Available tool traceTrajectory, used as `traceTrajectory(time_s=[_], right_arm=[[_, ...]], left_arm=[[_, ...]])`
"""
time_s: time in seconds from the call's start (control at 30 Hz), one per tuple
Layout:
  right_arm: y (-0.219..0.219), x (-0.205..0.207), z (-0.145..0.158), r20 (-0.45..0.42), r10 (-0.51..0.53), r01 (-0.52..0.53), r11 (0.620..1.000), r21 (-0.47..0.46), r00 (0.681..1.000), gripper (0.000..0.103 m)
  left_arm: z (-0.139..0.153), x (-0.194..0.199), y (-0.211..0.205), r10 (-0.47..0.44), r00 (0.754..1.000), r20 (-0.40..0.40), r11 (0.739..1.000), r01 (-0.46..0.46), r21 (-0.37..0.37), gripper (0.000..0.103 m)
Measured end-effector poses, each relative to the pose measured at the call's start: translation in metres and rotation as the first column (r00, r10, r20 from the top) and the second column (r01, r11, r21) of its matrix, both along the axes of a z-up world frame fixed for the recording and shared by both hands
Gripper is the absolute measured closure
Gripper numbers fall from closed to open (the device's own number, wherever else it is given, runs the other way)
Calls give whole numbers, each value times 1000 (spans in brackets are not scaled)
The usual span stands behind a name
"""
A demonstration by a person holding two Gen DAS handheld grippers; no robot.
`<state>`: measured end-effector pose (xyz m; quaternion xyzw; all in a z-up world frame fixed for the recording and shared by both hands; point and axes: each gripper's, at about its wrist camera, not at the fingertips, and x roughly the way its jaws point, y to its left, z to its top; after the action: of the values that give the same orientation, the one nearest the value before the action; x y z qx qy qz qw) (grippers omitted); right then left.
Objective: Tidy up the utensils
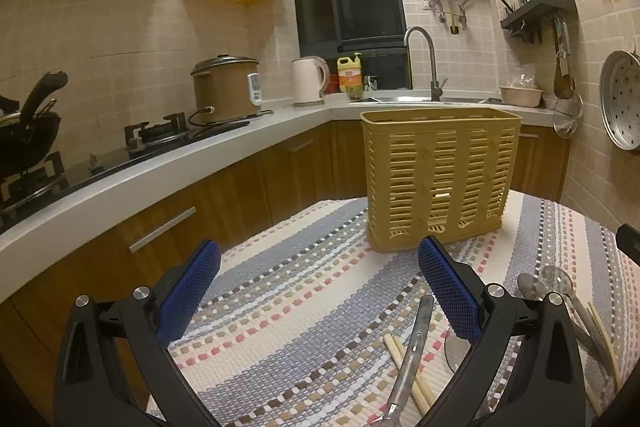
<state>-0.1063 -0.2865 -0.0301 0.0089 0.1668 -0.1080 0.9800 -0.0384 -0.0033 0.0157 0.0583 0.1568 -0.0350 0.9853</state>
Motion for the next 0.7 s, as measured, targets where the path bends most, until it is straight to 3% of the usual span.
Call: traceTrajectory(time_s=[0.7], right_arm=[[-2, -2, 2, 10, 16, -16, 1000, 16, 1000, 6]], left_arm=[[0, 0, -2, -28, 1000, -4, 1000, 28, -11, 7]])
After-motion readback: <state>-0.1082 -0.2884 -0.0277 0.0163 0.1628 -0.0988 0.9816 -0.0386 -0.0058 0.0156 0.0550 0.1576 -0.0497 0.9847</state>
